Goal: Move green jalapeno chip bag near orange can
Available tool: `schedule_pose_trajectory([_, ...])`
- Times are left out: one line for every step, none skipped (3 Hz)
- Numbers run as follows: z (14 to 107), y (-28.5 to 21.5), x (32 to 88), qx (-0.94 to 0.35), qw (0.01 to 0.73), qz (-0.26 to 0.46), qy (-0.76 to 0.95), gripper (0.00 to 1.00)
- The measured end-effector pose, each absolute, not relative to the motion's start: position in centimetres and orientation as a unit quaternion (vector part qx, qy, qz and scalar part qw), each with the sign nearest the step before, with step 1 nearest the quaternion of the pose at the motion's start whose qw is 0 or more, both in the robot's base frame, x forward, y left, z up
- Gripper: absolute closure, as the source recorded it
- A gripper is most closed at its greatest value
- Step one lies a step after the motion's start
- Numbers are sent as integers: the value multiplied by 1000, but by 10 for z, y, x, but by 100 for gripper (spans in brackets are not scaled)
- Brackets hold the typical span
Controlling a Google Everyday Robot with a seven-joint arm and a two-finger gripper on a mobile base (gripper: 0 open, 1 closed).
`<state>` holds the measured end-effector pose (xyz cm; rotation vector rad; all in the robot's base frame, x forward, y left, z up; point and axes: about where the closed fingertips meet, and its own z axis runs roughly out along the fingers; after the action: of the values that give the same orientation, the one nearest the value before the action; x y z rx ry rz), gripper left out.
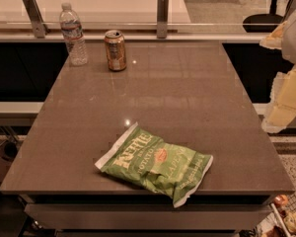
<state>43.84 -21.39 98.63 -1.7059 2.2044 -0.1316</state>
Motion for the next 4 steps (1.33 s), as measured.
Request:
schedule_pose_trajectory([986, -214, 438, -602, 175, -46, 778, 0])
schedule_pose_trajectory([971, -203, 444, -603, 176, -25, 778, 0])
schedule_pose_trajectory([945, -175, 437, -593, 174, 13, 786, 0])
schedule_pose_trajectory([916, -141, 409, -563, 163, 63, 808, 0])
